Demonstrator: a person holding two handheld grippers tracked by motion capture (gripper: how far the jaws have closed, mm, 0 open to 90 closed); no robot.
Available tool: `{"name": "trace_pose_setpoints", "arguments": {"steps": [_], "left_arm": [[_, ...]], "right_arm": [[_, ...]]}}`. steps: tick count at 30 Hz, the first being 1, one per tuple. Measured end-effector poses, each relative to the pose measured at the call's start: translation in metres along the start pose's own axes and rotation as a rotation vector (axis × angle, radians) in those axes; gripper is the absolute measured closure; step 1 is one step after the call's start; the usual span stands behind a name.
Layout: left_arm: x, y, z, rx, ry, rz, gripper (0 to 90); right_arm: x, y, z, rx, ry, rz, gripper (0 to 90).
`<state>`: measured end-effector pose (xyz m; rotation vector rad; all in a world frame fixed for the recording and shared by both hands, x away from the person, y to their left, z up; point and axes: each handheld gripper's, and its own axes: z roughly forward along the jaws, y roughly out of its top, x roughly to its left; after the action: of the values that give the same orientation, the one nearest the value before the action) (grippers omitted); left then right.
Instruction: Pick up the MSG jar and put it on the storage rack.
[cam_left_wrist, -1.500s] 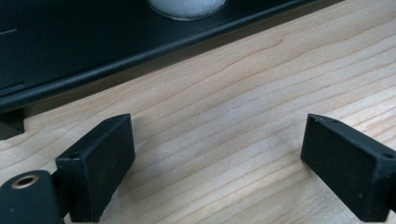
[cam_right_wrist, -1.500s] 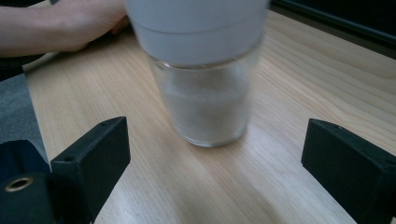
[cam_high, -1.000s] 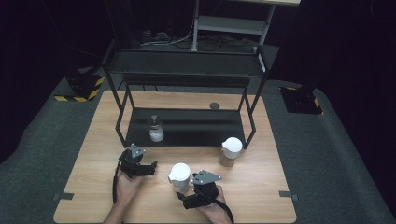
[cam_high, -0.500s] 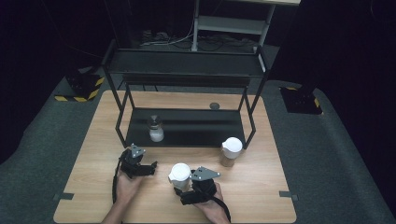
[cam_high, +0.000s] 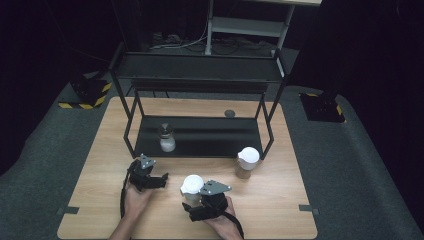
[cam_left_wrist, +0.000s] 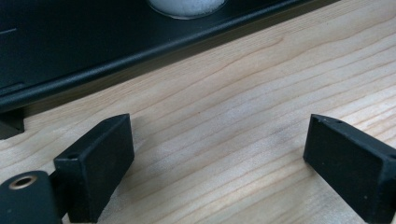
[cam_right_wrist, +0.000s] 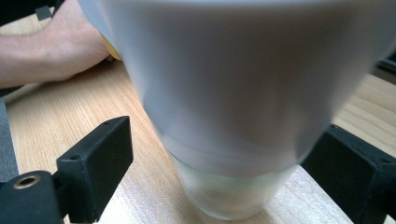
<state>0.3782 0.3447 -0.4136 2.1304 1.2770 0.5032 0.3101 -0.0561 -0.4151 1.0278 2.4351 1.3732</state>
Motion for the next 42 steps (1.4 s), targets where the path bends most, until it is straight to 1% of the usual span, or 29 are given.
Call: {"name": "trace_pose_setpoints", "arguments": {"steps": [6, 12, 17, 21, 23, 27, 32, 35, 42], "left_arm": [[0.000, 0.000, 0.000, 0.001, -0.001, 0.001, 8.3], [0.000, 0.000, 0.000, 0.000, -0.001, 0.001, 8.3], [0.000, 0.000, 0.000, 0.000, 0.000, 0.000, 8.2], [0.000, 0.000, 0.000, -0.001, 0.000, 0.000, 8.2], [0.000, 0.000, 0.000, -0.001, 0.000, 0.000, 8.2], [0.000, 0.000, 0.000, -0.001, 0.001, 0.000, 8.2], [0.000, 0.000, 0.000, 0.000, 0.000, -0.001, 8.2], [0.000, 0.000, 0.000, 0.000, 0.000, -0.002, 8.2], [0.000, 0.000, 0.000, 0.000, 0.000, -0.001, 8.2]], "right_arm": [[0.002, 0.002, 0.002, -0.010, -0.001, -0.005, 10.6], [0.001, -0.002, 0.002, -0.027, 0.003, 0.028, 12.5], [0.002, -0.005, 0.002, -0.043, -0.010, 0.031, 18.3], [0.004, -0.007, 0.001, -0.055, -0.030, 0.033, 26.0], [0.003, -0.009, 0.000, -0.063, -0.033, 0.037, 27.6], [0.006, -0.009, 0.000, -0.065, -0.043, 0.019, 28.6], [0.011, -0.010, -0.001, -0.075, -0.070, -0.017, 30.6], [0.010, -0.011, -0.002, -0.080, -0.064, -0.009, 30.9], [0.012, -0.010, -0.001, -0.079, -0.070, -0.017, 31.1]]}}
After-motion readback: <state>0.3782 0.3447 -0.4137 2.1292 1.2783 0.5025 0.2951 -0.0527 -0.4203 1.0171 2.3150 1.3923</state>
